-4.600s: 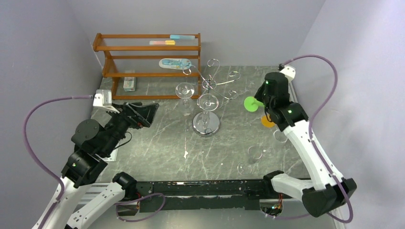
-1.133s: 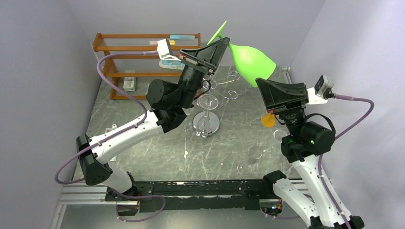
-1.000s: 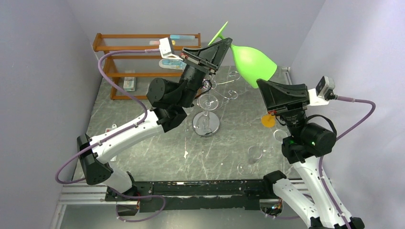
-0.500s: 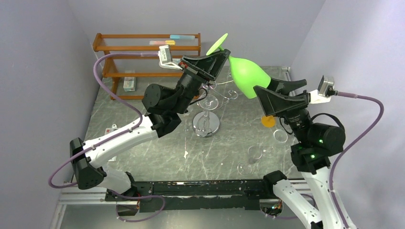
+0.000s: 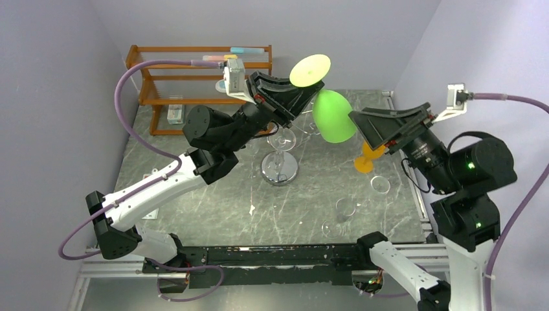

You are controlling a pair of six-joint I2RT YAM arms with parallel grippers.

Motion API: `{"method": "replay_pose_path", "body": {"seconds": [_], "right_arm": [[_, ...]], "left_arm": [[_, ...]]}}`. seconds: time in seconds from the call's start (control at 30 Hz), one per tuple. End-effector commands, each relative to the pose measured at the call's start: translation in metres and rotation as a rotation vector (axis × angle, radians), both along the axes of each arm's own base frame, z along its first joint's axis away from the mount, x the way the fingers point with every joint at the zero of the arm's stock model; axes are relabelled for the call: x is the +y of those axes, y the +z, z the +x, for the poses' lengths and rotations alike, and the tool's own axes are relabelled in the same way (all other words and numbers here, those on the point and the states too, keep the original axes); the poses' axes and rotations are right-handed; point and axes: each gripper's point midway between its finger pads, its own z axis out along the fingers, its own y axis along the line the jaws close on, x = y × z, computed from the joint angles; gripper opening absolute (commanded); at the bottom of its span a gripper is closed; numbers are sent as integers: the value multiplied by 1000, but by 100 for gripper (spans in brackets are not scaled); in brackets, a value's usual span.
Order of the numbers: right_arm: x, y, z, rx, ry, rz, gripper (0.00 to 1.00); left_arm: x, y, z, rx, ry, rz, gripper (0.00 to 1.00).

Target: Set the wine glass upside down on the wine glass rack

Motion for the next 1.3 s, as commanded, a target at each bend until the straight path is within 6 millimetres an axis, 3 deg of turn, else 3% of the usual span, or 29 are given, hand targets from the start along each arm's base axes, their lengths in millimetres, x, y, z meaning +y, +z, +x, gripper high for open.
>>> {"method": "replay_pose_path", "body": {"seconds": [0.0, 0.2, 0.37, 0.57, 0.77, 0.93, 1.03, 1.07, 1.1, 1.2, 1.27], "right_arm": [[18, -8, -8, 129, 126, 8, 81], [31, 31, -18, 69, 254, 161, 78], [25, 50, -27, 19, 265, 257, 75], [29, 52, -20, 58, 277, 272, 67], [37, 32, 2, 165, 264, 256, 54], [43, 24, 14, 195, 272, 255, 32], [37, 16, 22, 232, 215, 260, 8], [33, 16, 24, 234, 186, 267, 0], [29, 16, 26, 238, 155, 274, 0], [14, 21, 34, 235, 46, 286, 0], [2, 25, 38, 225, -32, 296, 0]], "left_arm": [[-9, -6, -12, -173, 18, 109, 5], [-15, -19, -12, -266, 52, 186, 5], [-19, -28, -9, -318, 80, 217, 5], [-31, -41, -16, -387, 42, 259, 5], [-39, -48, -18, -462, 35, 301, 5], [-45, -58, -13, -487, 52, 342, 5], [-48, -63, -12, -486, 47, 355, 5], [-50, -66, -12, -481, 40, 361, 9], [-49, -66, -13, -480, 34, 361, 18], [-44, -68, -15, -459, 30, 339, 59], [-39, -70, -16, -436, 32, 324, 75]]}}
